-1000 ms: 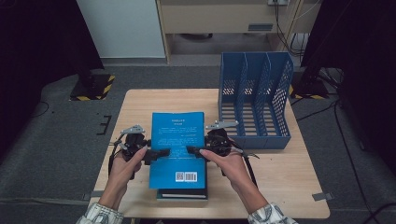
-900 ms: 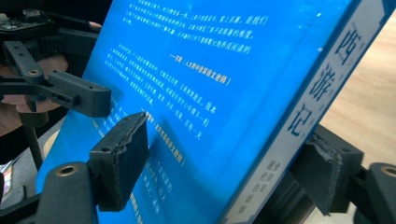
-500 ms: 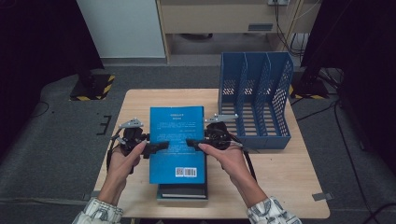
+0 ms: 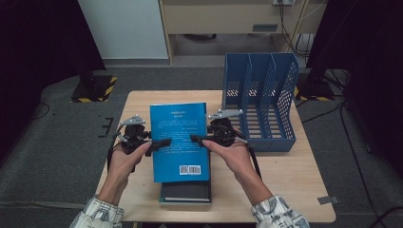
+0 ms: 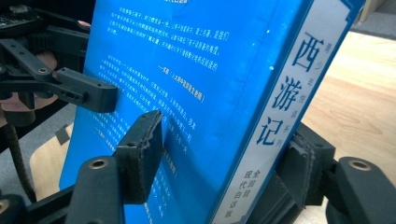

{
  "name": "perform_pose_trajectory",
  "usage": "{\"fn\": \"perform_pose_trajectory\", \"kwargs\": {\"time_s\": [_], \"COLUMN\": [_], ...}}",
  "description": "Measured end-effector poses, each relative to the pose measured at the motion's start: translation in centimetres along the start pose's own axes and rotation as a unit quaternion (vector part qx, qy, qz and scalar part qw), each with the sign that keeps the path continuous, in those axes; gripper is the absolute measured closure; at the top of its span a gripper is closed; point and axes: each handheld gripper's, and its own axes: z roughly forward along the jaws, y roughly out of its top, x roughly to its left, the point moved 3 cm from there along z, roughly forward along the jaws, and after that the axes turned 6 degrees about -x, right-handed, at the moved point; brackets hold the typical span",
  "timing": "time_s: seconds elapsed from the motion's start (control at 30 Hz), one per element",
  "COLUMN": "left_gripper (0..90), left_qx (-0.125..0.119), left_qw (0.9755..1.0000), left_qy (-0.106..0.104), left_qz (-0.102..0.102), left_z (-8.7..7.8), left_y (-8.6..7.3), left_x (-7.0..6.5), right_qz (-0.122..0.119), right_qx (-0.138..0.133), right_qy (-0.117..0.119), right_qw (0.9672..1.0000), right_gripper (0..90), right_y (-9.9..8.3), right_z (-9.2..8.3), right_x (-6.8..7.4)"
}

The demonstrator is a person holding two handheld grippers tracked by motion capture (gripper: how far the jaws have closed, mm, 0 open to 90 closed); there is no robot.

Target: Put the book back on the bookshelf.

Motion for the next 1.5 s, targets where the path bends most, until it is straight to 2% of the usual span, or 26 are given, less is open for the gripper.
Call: {"fn": "perform_pose_trajectory", "kwargs": {"time_s": [0.33, 0.87, 1.07, 1.17, 1.37, 1.5], "left_gripper": [36.9, 40.1, 42.8, 43.8, 43.7, 43.7], "left_qx": [-0.01, -0.011, -0.015, -0.019, -0.026, -0.029], "left_qw": [0.9999, 0.9991, 0.9973, 0.9966, 0.9971, 0.9966], "left_qy": [0.011, 0.031, 0.049, 0.054, 0.05, 0.057], "left_qz": [0.005, 0.027, 0.052, 0.059, 0.052, 0.053], "left_z": [-0.2, -0.4, 0.2, 0.5, 1.3, 1.8], "left_y": [1.4, 2.9, 4.5, 5.1, 5.7, 6.2], "left_x": [-0.1, -0.2, -0.1, 0.1, 1.2, 1.5], "right_qz": [-0.013, -0.026, -0.036, -0.049, -0.051, -0.045], "right_qx": [-0.011, -0.021, -0.028, -0.033, -0.035, -0.033], "right_qy": [-0.001, -0.006, -0.016, -0.024, -0.026, -0.027], "right_qw": [0.9998, 0.9994, 0.9988, 0.998, 0.9978, 0.9981], "right_gripper": [41.2, 44.6, 46.4, 46.7, 46.6, 46.6], "right_y": [1.1, 2.2, 3.4, 4.1, 4.7, 5.0], "right_z": [-0.7, -0.9, -0.8, -0.6, 0.0, 0.4], "right_x": [-0.1, -0.2, -1.1, -1.7, -2.6, -3.2]}}
